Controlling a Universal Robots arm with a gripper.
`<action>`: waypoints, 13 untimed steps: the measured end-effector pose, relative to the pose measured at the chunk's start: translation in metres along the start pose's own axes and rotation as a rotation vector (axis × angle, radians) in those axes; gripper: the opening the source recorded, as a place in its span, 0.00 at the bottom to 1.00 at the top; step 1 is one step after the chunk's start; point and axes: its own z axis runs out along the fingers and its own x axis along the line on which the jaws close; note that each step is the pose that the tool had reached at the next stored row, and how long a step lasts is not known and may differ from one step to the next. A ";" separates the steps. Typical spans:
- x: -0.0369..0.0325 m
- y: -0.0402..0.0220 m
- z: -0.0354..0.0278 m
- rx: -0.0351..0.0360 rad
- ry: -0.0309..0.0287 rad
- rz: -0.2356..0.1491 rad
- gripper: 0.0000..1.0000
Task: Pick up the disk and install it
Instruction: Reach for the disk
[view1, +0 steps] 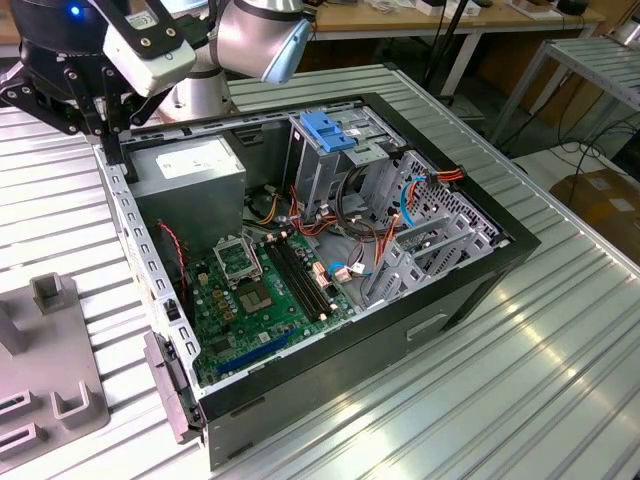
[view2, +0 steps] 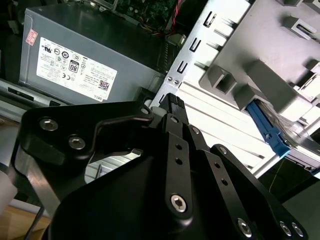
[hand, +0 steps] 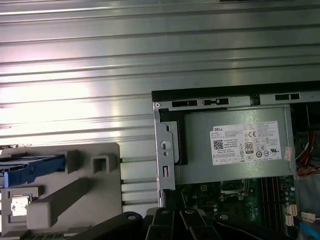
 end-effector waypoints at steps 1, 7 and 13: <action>0.0007 -0.0001 0.0000 0.0000 0.0000 0.000 0.10; 0.0055 -0.0004 -0.0002 0.0000 0.0000 0.000 0.10; 0.0109 -0.0008 -0.0003 0.0000 0.0000 0.000 0.10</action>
